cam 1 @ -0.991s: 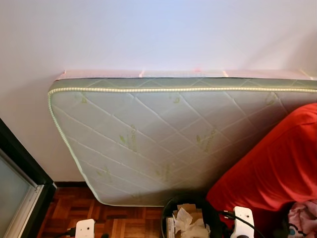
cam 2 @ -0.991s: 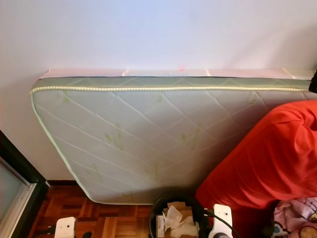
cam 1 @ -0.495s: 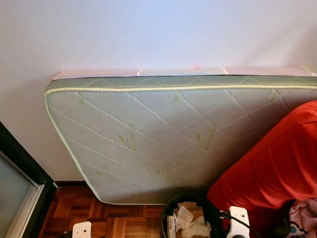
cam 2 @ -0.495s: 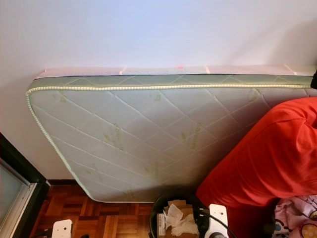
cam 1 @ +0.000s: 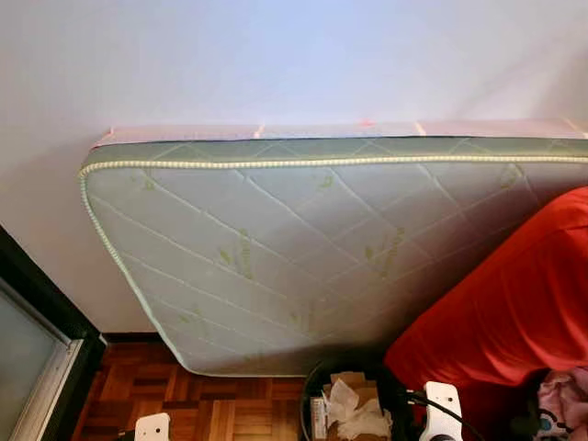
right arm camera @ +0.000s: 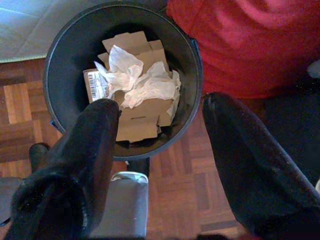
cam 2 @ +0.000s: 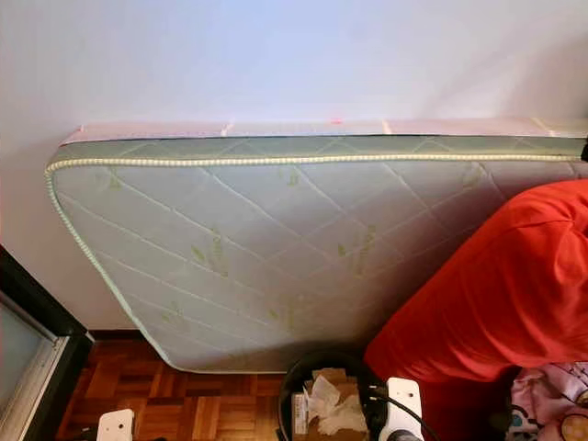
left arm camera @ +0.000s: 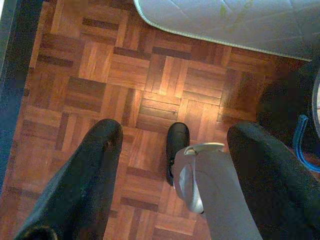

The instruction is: Clean up the room

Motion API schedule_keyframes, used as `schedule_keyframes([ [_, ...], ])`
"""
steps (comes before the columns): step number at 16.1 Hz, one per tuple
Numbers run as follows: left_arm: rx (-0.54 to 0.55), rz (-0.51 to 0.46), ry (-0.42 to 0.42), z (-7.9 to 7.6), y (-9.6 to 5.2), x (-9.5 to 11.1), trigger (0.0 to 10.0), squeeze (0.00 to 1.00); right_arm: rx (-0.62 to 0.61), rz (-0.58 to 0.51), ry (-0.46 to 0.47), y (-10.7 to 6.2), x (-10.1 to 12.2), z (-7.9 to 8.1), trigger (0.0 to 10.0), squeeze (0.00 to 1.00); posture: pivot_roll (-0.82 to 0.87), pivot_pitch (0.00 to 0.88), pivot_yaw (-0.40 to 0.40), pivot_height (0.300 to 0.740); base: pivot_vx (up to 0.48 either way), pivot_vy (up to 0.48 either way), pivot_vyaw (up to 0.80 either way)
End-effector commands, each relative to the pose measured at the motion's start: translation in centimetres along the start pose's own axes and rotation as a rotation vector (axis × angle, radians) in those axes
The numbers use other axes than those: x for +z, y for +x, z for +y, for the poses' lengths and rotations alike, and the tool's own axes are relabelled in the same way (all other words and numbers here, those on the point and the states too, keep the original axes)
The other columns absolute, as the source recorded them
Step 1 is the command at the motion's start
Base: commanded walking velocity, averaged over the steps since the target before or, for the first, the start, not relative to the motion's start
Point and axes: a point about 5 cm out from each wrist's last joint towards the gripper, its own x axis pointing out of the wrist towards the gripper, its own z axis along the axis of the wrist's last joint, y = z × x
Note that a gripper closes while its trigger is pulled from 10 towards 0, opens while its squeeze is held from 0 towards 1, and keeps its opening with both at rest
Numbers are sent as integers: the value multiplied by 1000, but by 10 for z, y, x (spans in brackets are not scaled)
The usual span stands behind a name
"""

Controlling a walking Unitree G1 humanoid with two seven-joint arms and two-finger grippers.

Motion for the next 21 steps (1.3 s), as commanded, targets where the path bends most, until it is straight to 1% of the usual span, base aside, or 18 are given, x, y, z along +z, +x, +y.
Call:
schedule_keyframes([
  [1,9,28,-14,3,-2,-7,10000,0,1,0,1,0,-1,0,10000,0,43,93,-16,740,0,0,0],
  [8,0,31,-12,2,-3,-10,10000,0,4,7,-6,-1,-3,-2,10000,0,49,78,-19,740,0,0,0],
  [11,-5,24,-10,-2,-3,-10,10000,0,7,8,-9,-1,-4,-2,10000,0,51,67,-20,740,-247,0,0],
  [14,-16,13,-3,-6,-3,-8,10000,0,6,8,-10,-1,-5,-2,10000,0,50,59,-19,740,-86,0,0],
  [21,-22,6,-3,-7,-2,-7,10000,0,9,7,-9,-2,-6,-2,10000,0,50,65,-20,740,0,0,0],
])
